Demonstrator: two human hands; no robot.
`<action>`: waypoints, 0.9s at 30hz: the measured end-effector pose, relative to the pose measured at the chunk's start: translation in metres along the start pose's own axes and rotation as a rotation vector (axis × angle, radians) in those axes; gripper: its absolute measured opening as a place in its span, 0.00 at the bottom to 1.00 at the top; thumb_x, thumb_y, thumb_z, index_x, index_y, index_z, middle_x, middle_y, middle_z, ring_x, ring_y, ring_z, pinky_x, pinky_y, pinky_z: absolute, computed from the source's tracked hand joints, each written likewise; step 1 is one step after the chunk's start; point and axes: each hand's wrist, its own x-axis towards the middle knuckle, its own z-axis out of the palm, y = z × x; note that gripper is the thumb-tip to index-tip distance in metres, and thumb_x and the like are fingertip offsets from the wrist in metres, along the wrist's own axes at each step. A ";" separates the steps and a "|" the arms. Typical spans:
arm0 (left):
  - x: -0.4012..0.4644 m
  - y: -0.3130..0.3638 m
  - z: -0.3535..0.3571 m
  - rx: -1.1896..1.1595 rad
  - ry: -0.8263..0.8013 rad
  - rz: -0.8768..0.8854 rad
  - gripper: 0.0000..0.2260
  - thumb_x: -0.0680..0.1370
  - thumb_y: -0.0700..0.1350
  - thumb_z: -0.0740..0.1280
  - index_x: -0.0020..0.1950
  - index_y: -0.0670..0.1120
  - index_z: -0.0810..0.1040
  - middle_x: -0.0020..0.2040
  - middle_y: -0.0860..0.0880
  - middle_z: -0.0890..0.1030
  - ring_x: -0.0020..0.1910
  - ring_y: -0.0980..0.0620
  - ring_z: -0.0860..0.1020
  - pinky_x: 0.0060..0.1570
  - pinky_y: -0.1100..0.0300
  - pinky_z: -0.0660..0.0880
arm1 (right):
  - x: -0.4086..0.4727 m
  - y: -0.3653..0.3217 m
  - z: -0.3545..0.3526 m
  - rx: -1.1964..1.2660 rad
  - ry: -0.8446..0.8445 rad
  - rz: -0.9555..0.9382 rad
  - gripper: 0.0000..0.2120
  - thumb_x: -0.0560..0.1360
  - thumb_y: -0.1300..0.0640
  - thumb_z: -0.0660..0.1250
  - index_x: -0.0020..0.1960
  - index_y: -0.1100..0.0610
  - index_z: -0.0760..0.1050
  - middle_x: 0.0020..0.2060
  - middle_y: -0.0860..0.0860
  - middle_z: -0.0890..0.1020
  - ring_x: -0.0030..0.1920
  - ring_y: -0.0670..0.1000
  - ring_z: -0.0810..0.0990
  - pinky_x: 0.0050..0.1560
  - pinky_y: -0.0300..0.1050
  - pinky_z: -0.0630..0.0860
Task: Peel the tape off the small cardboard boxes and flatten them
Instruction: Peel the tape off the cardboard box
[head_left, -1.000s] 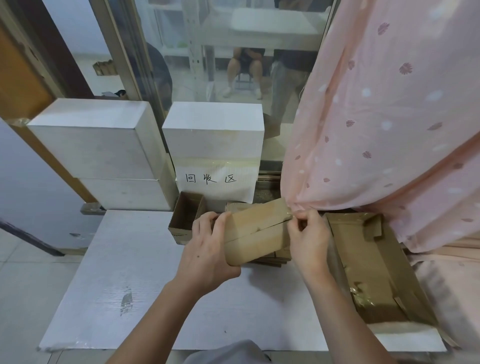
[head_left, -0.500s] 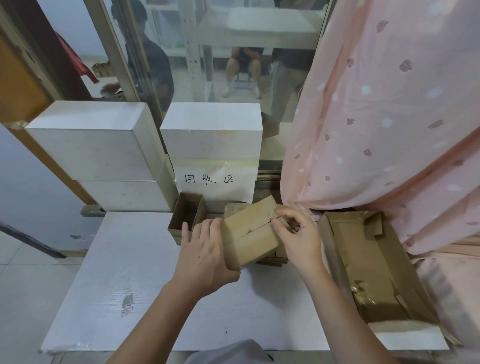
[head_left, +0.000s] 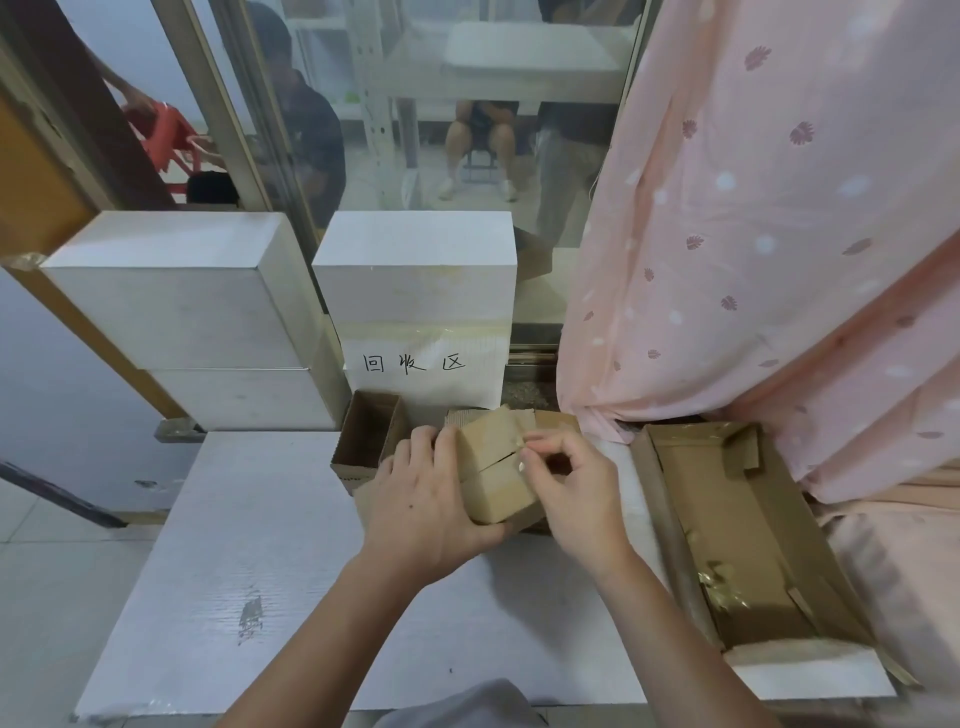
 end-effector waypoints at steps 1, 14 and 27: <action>-0.002 0.007 0.000 -0.030 0.004 0.008 0.47 0.64 0.78 0.65 0.74 0.51 0.64 0.63 0.55 0.68 0.60 0.51 0.71 0.61 0.51 0.71 | -0.004 -0.002 0.003 -0.049 -0.047 -0.024 0.05 0.76 0.60 0.73 0.45 0.51 0.81 0.46 0.36 0.84 0.49 0.42 0.82 0.50 0.36 0.76; -0.008 0.009 0.006 -0.092 0.005 -0.008 0.42 0.67 0.71 0.63 0.77 0.54 0.62 0.68 0.56 0.67 0.65 0.52 0.68 0.63 0.49 0.67 | -0.027 0.007 0.023 -0.281 -0.048 -0.387 0.03 0.78 0.63 0.69 0.47 0.55 0.79 0.52 0.40 0.79 0.50 0.39 0.79 0.46 0.37 0.77; -0.014 0.008 0.018 -0.018 0.100 0.011 0.39 0.66 0.65 0.64 0.73 0.47 0.72 0.63 0.49 0.74 0.57 0.45 0.75 0.52 0.46 0.70 | -0.030 0.000 0.033 -0.321 -0.110 -0.167 0.05 0.74 0.60 0.71 0.50 0.55 0.82 0.50 0.35 0.74 0.49 0.40 0.77 0.49 0.36 0.75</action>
